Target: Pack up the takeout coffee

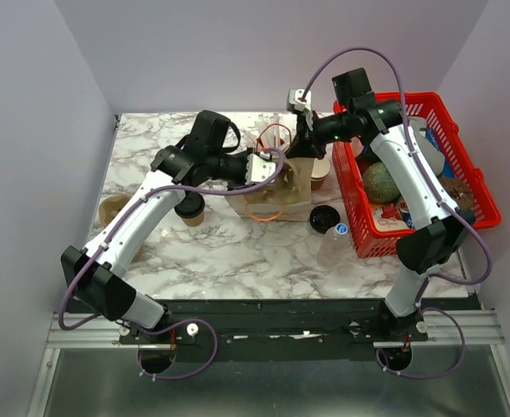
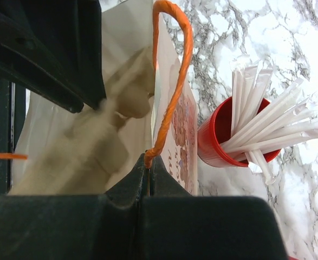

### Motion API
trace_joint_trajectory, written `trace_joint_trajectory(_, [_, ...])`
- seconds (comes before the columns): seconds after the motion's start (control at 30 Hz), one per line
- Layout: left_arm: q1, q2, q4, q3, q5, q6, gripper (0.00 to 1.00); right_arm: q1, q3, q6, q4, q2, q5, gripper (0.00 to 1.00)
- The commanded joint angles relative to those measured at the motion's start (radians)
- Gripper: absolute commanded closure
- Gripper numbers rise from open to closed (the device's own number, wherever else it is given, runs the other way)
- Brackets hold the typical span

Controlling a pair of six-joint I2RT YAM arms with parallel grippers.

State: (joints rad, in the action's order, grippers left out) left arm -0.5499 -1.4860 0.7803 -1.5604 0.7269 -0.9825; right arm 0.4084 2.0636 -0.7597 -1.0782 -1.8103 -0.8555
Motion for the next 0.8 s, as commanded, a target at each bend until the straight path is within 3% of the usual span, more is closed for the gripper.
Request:
trace_joint_trajectory(0.0, [-0.005, 0.063, -0.015, 0.040, -0.079, 0.005, 1.00, -0.003, -0.003, -0.020, -0.031, -0.009, -0.045, 0.99])
trace_joint_trajectory(0.17, [-0.033, 0.015, 0.017, -0.004, -0.184, 0.004, 1.00, -0.003, -0.002, -0.029, -0.037, -0.009, -0.051, 1.00])
trace_joint_trajectory(0.37, [-0.038, -0.066, 0.100, -0.102, -0.156, -0.007, 1.00, -0.003, -0.002, -0.021, -0.035, -0.012, -0.051, 0.99])
trace_joint_trajectory(0.53, [-0.036, -0.053, 0.135, -0.093, -0.130, -0.042, 1.00, -0.003, -0.040, 0.022, 0.000, 0.012, -0.042, 0.99])
trace_joint_trajectory(0.7, [-0.033, 0.039, 0.041, -0.035, -0.095, -0.007, 1.00, -0.002, -0.072, 0.026, 0.008, 0.028, -0.042, 1.00])
trace_joint_trajectory(0.77, [-0.028, 0.116, -0.113, 0.024, -0.092, 0.089, 0.91, 0.001, -0.079, 0.025, 0.004, 0.037, -0.043, 1.00])
